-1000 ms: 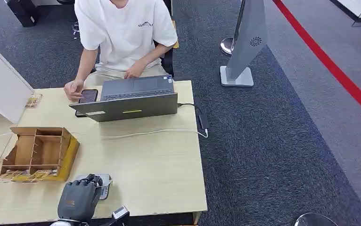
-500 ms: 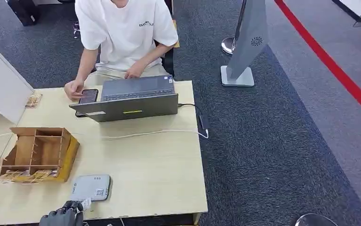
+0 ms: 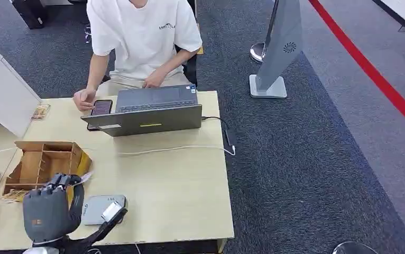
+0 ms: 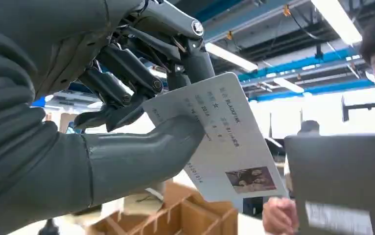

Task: Pass the card to the sensor for recognition and then transmit it.

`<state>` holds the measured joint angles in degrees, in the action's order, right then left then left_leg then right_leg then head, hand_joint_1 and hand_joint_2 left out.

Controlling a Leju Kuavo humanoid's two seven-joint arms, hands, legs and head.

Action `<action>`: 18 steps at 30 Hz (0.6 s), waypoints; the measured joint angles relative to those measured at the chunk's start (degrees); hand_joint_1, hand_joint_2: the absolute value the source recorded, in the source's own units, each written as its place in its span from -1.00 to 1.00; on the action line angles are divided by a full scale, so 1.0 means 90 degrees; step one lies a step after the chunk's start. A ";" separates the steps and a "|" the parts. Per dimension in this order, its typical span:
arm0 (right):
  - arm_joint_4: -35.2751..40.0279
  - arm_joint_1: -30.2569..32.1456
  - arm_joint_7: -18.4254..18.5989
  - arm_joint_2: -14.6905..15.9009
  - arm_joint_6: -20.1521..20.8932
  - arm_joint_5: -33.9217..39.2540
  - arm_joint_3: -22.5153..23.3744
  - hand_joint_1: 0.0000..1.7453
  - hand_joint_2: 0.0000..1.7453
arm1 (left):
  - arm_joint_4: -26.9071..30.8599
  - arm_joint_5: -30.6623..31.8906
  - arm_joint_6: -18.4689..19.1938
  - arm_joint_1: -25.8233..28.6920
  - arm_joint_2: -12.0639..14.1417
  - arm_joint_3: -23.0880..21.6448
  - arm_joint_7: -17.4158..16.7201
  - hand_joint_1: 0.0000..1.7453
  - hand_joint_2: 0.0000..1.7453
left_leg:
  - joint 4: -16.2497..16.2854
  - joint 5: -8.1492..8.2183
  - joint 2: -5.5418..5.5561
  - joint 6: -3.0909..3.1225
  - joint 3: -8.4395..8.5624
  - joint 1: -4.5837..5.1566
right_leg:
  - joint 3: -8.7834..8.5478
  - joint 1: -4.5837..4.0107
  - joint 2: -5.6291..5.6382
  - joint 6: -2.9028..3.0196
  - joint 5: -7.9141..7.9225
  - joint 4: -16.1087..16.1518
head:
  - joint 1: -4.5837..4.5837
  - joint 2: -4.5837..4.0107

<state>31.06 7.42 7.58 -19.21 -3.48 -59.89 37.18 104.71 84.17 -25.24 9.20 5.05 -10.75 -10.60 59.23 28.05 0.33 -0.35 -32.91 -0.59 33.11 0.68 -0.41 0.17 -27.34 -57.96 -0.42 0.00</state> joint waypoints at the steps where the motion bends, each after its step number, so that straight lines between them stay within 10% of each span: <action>1: -0.0084 -0.0065 -0.0029 0.0010 -0.0007 -0.0118 0.0061 -1.00 1.00 | -0.0110 -0.0063 0.0119 -0.0320 -0.0007 0.0000 -0.0014 1.00 1.00 | 0.0000 -0.0008 0.0005 0.0002 -0.0005 0.0000 | -0.0002 0.0000 -0.0005 -0.0002 0.0002 0.0000 | 0.0000 0.0000; 7: -0.0621 -0.0523 -0.0063 0.0046 -0.0087 -0.0676 0.0378 -1.00 1.00 | -0.1007 -0.0323 0.0318 -0.1942 -0.0037 0.0007 -0.0014 1.00 1.00 | 0.0000 -0.0023 -0.0010 -0.0002 -0.0004 -0.0002 | 0.0006 -0.0002 0.0009 0.0010 0.0034 -0.0002 | 0.0000 0.0000; 18: -0.1522 -0.0993 -0.0160 0.0342 0.0024 -0.1512 0.0449 -1.00 1.00 | -0.4421 0.0338 -0.1256 -0.4386 0.0688 0.1432 0.0588 1.00 1.00 | -0.0001 -0.0040 -0.0039 -0.0014 -0.0004 -0.0006 | 0.0020 -0.0007 0.0048 0.0013 0.0046 -0.0014 | 0.0000 0.0000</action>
<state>17.36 -1.52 6.14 -16.13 -3.26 -73.50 41.22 64.93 87.21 -36.55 -30.27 11.24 2.14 -5.31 59.22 27.69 -0.03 -0.48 -32.95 -0.65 33.29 0.62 0.02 0.29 -26.93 -58.09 -0.42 0.00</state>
